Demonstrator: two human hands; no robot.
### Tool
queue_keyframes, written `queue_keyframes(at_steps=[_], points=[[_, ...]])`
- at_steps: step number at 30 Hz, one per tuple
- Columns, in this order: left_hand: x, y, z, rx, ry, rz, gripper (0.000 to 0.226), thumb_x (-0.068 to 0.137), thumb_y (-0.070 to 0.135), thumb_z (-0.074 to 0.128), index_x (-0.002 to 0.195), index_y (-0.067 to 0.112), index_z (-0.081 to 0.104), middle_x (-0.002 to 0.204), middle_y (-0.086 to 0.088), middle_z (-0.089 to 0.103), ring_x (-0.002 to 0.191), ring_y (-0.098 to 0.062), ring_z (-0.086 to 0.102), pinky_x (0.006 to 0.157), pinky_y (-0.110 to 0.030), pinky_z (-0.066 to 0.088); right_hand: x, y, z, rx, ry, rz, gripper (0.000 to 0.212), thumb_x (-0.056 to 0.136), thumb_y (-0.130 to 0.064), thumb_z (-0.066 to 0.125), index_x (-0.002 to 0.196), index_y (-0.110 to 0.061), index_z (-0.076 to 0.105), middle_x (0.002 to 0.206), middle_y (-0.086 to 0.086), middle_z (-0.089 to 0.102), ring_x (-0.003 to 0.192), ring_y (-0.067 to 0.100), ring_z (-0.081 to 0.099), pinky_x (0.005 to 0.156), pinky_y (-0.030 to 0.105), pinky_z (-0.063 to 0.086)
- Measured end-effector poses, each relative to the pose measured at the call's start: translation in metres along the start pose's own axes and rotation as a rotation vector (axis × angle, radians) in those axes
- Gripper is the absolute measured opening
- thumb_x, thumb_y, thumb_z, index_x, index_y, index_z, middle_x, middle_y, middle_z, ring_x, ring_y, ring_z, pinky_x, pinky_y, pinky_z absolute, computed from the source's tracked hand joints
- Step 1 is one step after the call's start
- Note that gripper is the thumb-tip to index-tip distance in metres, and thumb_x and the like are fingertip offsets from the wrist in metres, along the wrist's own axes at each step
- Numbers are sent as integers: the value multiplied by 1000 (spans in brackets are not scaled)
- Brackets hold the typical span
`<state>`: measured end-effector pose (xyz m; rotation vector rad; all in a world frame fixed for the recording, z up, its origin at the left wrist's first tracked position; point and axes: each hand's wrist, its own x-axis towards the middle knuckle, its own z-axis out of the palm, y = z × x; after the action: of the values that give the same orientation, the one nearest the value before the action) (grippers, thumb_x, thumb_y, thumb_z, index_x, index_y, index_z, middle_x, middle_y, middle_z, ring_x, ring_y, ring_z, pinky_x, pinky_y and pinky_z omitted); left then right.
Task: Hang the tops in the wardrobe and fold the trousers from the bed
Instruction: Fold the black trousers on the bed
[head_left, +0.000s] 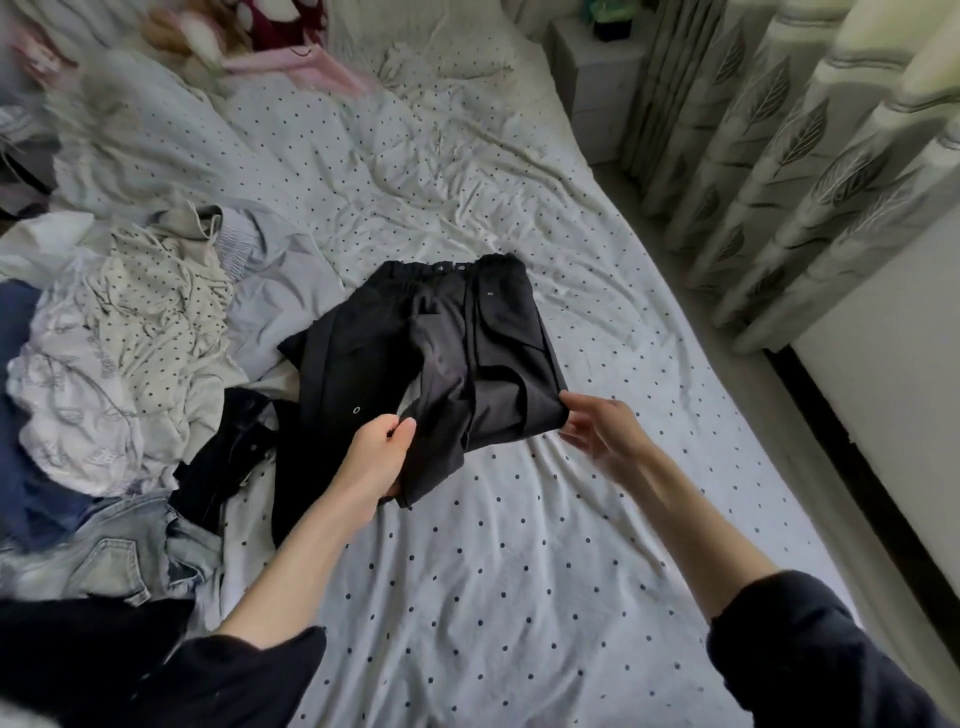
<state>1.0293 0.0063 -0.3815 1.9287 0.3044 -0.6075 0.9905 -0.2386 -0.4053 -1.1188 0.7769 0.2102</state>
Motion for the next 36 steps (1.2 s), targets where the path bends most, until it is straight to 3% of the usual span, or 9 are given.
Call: queue_keyframes(at_steps=[5, 9, 14, 17, 20, 25, 29, 33, 36], points=[[-33, -7, 15, -100, -66, -104, 43, 81, 60, 57, 96, 19, 61, 96, 9, 69, 91, -7, 64, 82, -27, 51, -28, 20, 7, -97, -242, 71, 9, 87, -22, 64, 86, -13, 68, 84, -5, 69, 88, 9, 61, 90, 30, 42], [-49, -13, 13, 82, -60, -39, 21, 73, 40, 77, 83, 24, 67, 78, 11, 73, 75, -2, 67, 59, -16, 47, -37, 35, 19, -31, -291, 28, 24, 91, -7, 56, 70, -16, 48, 86, -5, 69, 101, 11, 61, 101, 31, 34], [-76, -13, 11, 170, 10, 43, 14, 79, 25, 74, 91, 19, 69, 91, 6, 72, 90, -10, 65, 83, -29, 50, -48, 26, 2, -310, -81, -155, 15, 95, -17, 50, 104, -5, 50, 92, 11, 63, 75, 19, 65, 90, 35, 47], [-92, -2, 14, 201, 90, 81, 11, 83, 29, 68, 87, 20, 62, 86, 8, 68, 81, -8, 62, 67, -24, 46, -54, 11, -14, -344, -97, -144, 18, 92, -21, 58, 91, -3, 58, 84, 14, 64, 67, 20, 65, 75, 24, 53], [-104, 7, 25, 75, 73, 42, 6, 88, 21, 63, 89, 16, 61, 85, 0, 68, 72, -10, 63, 60, -23, 49, -61, 6, -26, -315, -198, -39, 25, 86, -29, 66, 88, -5, 60, 88, 10, 61, 78, 23, 56, 78, 26, 41], [-123, 14, 31, -336, -104, -77, 9, 90, 6, 59, 89, 1, 66, 81, -10, 73, 68, -15, 71, 54, -23, 55, -86, 14, -34, -211, -374, 2, 38, 87, -25, 64, 119, -5, 62, 117, -7, 67, 119, 6, 51, 103, 36, 30], [-132, 22, 27, -273, -197, 20, 10, 89, 7, 61, 96, 6, 67, 92, -3, 73, 82, -9, 70, 62, -18, 54, -109, 6, -32, -459, -313, -201, 22, 93, -13, 54, 113, -6, 62, 104, 6, 70, 89, 10, 67, 80, 12, 43], [-140, 26, 27, 29, -192, 219, 16, 92, 6, 55, 107, 12, 53, 98, -5, 68, 88, -10, 64, 77, -17, 48, -121, -10, -36, -620, -189, -354, 23, 94, -17, 53, 88, 3, 62, 74, 6, 58, 65, 14, 52, 70, 25, 41], [-141, 28, 24, 251, -37, 309, 8, 96, 12, 49, 101, 6, 46, 87, -21, 56, 77, -22, 50, 75, -40, 48, -130, -23, -45, -538, -181, -351, 27, 91, -24, 58, 72, -6, 50, 73, 5, 46, 72, 16, 42, 71, 26, 34]])
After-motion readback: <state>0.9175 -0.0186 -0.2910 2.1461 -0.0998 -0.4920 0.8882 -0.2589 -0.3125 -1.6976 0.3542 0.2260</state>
